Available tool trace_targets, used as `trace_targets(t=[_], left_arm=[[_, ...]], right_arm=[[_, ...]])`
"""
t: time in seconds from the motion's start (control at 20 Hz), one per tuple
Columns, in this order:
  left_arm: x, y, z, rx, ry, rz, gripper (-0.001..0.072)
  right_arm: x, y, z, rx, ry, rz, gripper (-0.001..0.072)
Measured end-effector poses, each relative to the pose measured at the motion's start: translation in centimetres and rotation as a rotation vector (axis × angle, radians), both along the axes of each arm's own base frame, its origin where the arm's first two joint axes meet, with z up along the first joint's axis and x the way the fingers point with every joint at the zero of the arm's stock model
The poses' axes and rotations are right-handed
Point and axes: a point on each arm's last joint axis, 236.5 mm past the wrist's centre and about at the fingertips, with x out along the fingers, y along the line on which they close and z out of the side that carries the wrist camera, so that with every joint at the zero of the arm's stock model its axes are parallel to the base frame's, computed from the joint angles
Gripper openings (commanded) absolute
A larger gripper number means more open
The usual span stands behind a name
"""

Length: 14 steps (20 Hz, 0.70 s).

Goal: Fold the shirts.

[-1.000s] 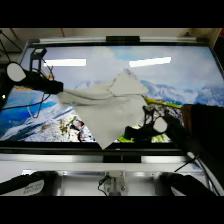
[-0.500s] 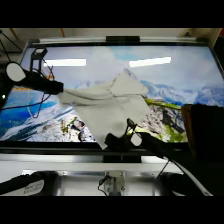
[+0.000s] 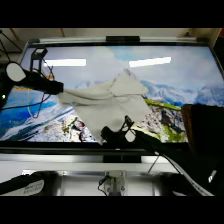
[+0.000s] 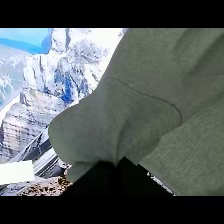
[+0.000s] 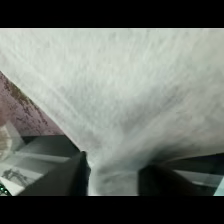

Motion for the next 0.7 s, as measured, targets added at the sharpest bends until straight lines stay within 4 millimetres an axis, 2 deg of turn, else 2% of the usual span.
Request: trace_targets(t=[0.2,0.3,0.35,0.45,0.5,0.6,0.7], left_arm=[[0.0,0.1,0.1,0.004,-0.003,-0.007,0.004],[0.3,0.5,1.2,0.004,-0.032,-0.001,0.0039],[0.6,0.9,2.6,-0.002,-0.068,0.009,0.0039],[1.5,2.1,7.2,-0.019,-0.186,0.047,0.004],[1.8,3.0,10.6,-0.031,-0.269,0.073,0.0039],[1.2,5.2,18.3,-0.046,-0.452,0.129,0.0039],[-1.3,7.9,26.4,-0.051,-0.651,0.197,0.004]], right_arm=[[1.3,1.4,1.3,0.023,-0.05,0.034,0.0073],[1.6,2.2,3.7,0.043,-0.131,0.13,0.0073],[1.8,2.2,5.5,0.045,-0.193,0.207,0.0073],[2.0,1.3,10.2,0.025,-0.328,0.391,0.0073],[2.7,0.0,13.4,-0.008,-0.417,0.473,0.0073],[4.5,-4.5,21.0,-0.124,-0.621,0.561,0.0073],[6.4,-10.7,30.9,-0.278,-0.878,0.497,0.0073]])
